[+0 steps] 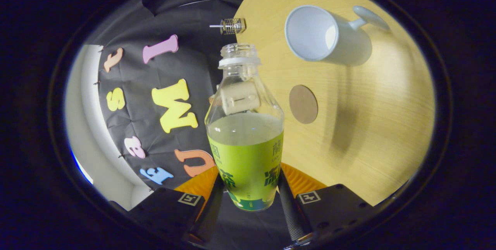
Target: Take the bottle from table, then pour the juice into the cup, finally place the bottle on the coaster
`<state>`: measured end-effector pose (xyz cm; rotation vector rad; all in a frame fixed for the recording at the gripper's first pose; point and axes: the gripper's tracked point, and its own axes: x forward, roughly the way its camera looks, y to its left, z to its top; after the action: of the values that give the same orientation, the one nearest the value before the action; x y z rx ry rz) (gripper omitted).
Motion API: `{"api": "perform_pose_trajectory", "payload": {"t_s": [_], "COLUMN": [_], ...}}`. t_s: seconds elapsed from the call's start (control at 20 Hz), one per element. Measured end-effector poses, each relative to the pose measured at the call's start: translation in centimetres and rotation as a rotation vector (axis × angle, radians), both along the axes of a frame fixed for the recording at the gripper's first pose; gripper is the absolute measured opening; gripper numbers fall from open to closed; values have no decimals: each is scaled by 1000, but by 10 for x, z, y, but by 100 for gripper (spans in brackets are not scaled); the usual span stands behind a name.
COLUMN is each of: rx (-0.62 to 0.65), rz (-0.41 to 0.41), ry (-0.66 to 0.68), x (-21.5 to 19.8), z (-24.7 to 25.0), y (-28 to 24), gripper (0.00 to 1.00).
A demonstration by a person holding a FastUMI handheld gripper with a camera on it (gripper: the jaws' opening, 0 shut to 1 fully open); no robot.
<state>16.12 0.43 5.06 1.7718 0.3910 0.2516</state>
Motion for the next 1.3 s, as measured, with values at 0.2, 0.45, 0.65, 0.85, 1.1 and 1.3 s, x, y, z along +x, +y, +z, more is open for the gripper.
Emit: {"api": "perform_pose_trajectory", "payload": {"t_s": [0.2, 0.45, 0.65, 0.85, 1.1, 1.3], "rx": [34, 116, 139, 173, 201, 227], "rz": [2, -14, -19, -16, -18, -13], "ry": [0, 0, -1, -11, -17, -19], "x": [-2, -8, -5, -1, -1, -1], "z": [5, 11, 15, 23, 27, 33], "y": [-1, -6, -7, -7, -11, -12], "gripper": [76, 76, 76, 76, 76, 76]}}
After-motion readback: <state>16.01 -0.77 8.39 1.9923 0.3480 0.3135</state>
